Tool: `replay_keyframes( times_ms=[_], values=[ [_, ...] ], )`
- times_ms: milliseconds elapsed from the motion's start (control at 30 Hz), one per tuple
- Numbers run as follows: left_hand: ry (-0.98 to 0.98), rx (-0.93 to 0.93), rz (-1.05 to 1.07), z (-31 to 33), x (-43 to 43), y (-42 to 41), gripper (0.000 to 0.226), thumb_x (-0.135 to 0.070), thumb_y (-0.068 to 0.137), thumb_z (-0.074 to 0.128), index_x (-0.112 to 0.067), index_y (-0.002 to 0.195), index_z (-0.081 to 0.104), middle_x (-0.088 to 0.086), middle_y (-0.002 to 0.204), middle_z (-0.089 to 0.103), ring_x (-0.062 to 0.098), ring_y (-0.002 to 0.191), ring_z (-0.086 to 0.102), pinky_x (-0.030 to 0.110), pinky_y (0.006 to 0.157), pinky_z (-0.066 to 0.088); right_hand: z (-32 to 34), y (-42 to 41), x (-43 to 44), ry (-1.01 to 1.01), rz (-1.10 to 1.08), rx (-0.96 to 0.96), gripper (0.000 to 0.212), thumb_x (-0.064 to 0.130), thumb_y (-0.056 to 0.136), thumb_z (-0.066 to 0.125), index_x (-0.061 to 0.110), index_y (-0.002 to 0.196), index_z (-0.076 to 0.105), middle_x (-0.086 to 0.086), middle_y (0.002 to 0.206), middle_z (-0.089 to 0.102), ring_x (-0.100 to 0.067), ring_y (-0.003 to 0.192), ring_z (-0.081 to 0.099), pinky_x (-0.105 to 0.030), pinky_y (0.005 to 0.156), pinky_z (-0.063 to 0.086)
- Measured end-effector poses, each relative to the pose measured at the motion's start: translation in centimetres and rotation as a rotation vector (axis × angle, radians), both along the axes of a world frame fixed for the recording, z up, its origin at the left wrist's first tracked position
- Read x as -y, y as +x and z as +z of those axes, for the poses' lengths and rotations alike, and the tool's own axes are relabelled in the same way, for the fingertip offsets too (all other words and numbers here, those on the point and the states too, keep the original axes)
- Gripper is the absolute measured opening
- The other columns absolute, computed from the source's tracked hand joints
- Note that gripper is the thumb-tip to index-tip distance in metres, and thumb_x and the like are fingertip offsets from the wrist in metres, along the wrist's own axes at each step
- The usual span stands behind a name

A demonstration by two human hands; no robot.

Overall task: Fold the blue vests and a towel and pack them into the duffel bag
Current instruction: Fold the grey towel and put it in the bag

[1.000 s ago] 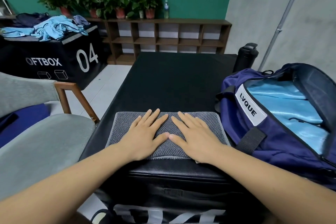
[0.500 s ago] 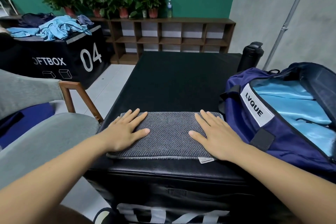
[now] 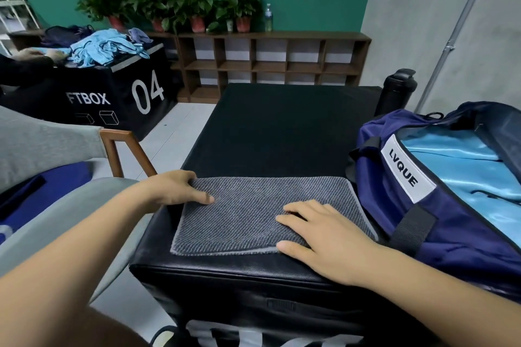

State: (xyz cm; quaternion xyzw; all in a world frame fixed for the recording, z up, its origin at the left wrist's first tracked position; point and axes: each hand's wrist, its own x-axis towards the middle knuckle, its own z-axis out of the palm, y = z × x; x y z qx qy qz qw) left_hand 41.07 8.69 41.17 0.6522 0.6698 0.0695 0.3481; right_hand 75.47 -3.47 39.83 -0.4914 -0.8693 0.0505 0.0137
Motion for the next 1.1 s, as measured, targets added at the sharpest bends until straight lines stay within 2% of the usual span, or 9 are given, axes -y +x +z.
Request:
replay_keyframes(
  times_ms=[100,200,267,400,500,600,767,900,1100],
  values=[
    [-0.066,0.131,0.052,0.8,0.7,-1.3,0.099,-0.052,0.061,0.101,-0.013,0.143,0.061,0.001,0.125,0.072,0.024,0.118,0.065,0.038,0.106,0.049,-0.4,-0.2,-0.5,-0.016,-0.008,-0.008,0.071,0.074,0.105,0.024,0.037,0.165,0.033,0.014,0.167,0.028,-0.01,0.153,0.023,-0.037,0.125,0.024],
    [-0.079,0.248,0.111,0.6,1.4,-1.8,0.07,-0.042,0.066,0.1,-0.016,0.124,0.072,0.004,0.114,0.08,0.022,0.104,0.068,0.033,0.078,0.05,-0.9,-0.5,-1.0,-0.012,-0.007,0.008,0.073,0.074,0.105,0.021,0.037,0.167,0.028,0.013,0.169,0.025,-0.012,0.155,0.02,-0.038,0.126,0.022],
    [-0.096,0.281,0.143,0.1,1.8,-1.8,0.06,-0.033,0.072,0.098,-0.015,0.123,0.072,0.006,0.112,0.08,0.02,0.098,0.068,0.032,0.074,0.047,-1.0,-0.6,-0.9,-0.011,-0.004,0.02,0.072,0.074,0.106,0.023,0.037,0.168,0.025,0.011,0.17,0.022,-0.013,0.157,0.017,-0.038,0.127,0.02],
    [-0.193,0.317,0.144,0.5,2.4,-1.6,0.075,-0.045,0.052,0.102,-0.008,0.113,0.078,0.008,0.106,0.082,0.021,0.091,0.067,0.031,0.074,0.048,-0.7,-0.8,-0.9,-0.027,-0.008,0.002,0.073,0.075,0.106,0.024,0.037,0.168,0.025,0.011,0.17,0.022,-0.012,0.156,0.017,-0.036,0.128,0.019],
    [-0.171,0.42,0.218,1.2,2.4,-1.5,0.043,-0.024,0.079,0.091,-0.006,0.116,0.077,0.012,0.115,0.08,0.026,0.104,0.075,0.038,0.088,0.061,0.0,-0.2,-1.2,-0.074,-0.024,-0.086,0.069,0.073,0.106,0.027,0.037,0.166,0.032,0.015,0.167,0.027,-0.007,0.154,0.02,-0.033,0.127,0.019],
    [-0.039,0.388,0.3,1.9,2.0,-2.4,0.024,-0.021,0.098,0.075,-0.02,0.122,0.073,0.009,0.122,0.076,0.03,0.114,0.07,0.053,0.104,0.056,0.6,0.8,-1.7,-0.009,-0.05,-0.096,0.066,0.071,0.107,0.027,0.037,0.163,0.037,0.017,0.163,0.031,-0.008,0.152,0.025,-0.032,0.125,0.023],
    [0.117,0.292,0.325,3.7,2.1,-4.0,0.018,-0.034,0.098,0.076,-0.025,0.113,0.074,0.008,0.112,0.079,0.031,0.104,0.076,0.053,0.098,0.06,1.0,2.5,-2.3,0.021,-0.132,-0.037,0.076,0.078,0.1,0.013,0.036,0.151,0.05,0.021,0.145,0.044,-0.009,0.133,0.042,-0.034,0.115,0.036],
    [0.042,0.571,0.321,5.6,2.6,-2.2,0.026,-0.019,0.099,0.073,-0.007,0.122,0.07,0.017,0.113,0.08,0.036,0.103,0.078,0.05,0.098,0.06,0.7,2.8,-2.4,-0.034,-0.14,-0.022,0.078,0.078,0.095,0.011,0.037,0.148,0.051,0.022,0.137,0.048,-0.008,0.121,0.047,-0.034,0.11,0.039],
    [-0.019,0.838,0.254,7.7,2.7,3.9,0.031,-0.016,0.091,0.081,-0.006,0.113,0.063,0.023,0.11,0.075,0.033,0.092,0.072,0.041,0.086,0.062,0.1,3.4,-3.7,-0.082,-0.185,-0.118,0.037,0.046,0.113,0.038,0.036,0.146,0.052,0.019,0.141,0.052,-0.012,0.13,0.051,-0.039,0.113,0.039]
  ],
)
